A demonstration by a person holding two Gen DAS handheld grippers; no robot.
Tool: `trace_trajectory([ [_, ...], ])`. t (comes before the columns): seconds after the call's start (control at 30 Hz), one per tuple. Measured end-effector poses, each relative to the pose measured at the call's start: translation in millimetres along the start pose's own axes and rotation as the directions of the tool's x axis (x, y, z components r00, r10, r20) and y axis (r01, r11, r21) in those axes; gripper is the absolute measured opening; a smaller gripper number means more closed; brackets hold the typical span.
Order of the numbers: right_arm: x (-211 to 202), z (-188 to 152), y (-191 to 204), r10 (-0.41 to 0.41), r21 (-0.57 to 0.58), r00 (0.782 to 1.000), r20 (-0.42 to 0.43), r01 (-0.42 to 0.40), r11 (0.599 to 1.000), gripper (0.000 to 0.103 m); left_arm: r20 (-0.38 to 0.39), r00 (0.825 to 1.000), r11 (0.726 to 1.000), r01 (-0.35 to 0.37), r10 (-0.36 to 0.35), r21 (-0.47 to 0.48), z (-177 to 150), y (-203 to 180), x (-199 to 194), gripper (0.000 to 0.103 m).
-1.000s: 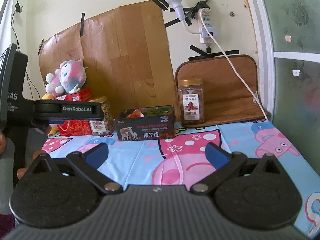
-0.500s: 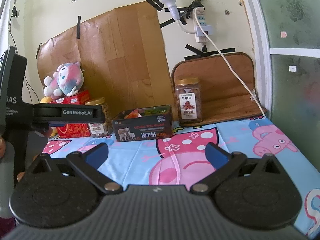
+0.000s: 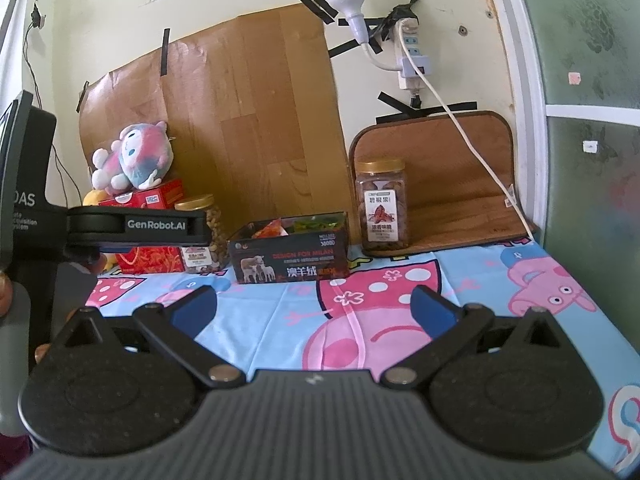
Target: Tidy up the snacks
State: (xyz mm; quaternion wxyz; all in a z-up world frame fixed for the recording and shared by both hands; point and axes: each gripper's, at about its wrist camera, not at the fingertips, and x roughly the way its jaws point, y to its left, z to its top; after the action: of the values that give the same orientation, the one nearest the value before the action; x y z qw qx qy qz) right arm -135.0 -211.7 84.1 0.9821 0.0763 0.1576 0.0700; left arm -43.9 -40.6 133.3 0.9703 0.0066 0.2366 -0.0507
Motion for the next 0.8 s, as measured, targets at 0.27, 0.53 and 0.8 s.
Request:
trace_trajectory([
  [0.27,1.8,1.5,1.3,0.007,-0.007,1.000,0.005,-0.007,1.000,0.103,-0.003,1.000,1.000,-0.008,0.008,0.006,-2.7,1.9,0.7,0.103],
  [0.53,21.6,-5.7,-3.0,0.045,0.023,0.999,-0.024,-0.044,0.999,0.103,-0.056,0.996,0.998,-0.067,0.068,0.012,-13.4,14.7,15.7,0.103],
  [0.8,56.1,1.7,-13.0,0.106,0.016,0.993,-0.057,-0.105,0.994,0.103,-0.114,0.986,0.992,-0.122,0.125,0.033,-16.6,14.8,41.7,0.103],
])
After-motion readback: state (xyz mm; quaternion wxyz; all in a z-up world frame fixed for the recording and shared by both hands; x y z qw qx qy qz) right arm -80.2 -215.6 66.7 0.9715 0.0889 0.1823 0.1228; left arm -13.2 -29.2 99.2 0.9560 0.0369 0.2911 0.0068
